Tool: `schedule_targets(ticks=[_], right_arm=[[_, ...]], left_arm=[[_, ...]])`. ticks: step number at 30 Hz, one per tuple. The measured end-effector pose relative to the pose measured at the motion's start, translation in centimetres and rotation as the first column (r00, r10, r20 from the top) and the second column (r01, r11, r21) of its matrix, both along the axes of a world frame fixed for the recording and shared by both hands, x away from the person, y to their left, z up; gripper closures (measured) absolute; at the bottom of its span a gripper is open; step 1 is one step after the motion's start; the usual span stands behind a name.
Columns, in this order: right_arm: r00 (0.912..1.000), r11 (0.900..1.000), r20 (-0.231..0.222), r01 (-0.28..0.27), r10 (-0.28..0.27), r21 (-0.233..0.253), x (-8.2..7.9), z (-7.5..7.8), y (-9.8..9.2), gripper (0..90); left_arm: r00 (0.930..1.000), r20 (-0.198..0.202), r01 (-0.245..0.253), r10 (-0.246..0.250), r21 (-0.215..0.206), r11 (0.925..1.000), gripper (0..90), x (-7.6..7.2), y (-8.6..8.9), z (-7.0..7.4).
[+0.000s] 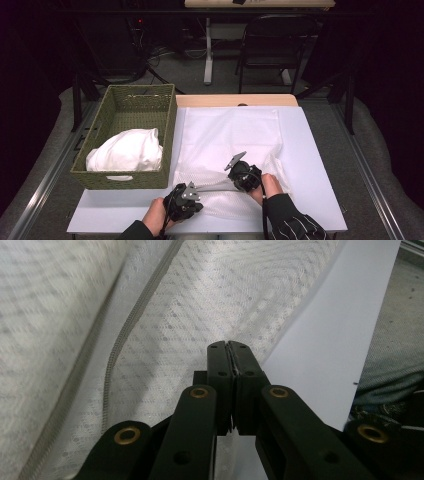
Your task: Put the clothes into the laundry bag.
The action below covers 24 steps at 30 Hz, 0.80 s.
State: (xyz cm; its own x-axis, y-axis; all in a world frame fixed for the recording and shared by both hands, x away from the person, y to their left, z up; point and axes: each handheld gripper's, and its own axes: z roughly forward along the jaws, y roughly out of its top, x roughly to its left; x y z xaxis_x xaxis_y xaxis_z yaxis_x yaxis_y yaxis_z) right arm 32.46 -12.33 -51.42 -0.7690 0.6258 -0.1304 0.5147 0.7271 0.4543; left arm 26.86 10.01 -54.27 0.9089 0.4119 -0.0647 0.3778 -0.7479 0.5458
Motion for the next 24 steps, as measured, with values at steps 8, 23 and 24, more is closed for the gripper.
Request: schedule_targets(ticks=[8,23,24], right_arm=[[0.9968,0.998,0.071,0.033,-0.037,0.061,0.9,1.9,-0.4,87.8],[0.9987,0.998,0.005,0.050,-0.050,0.028,1.7,-0.2,-0.3,86.8],[0.9987,0.998,0.004,0.051,-0.051,0.035,1.7,-0.2,-0.3,87.6]], left_arm=[[0.9997,-0.026,0.001,0.000,0.033,0.9995,87.6,0.8,0.8,0.5],[0.9989,0.023,0.042,-0.042,-0.009,0.9991,70.3,1.1,-1.4,-0.1],[0.9989,0.033,0.033,-0.033,-0.007,0.9994,75.4,1.2,-1.4,-0.2]])
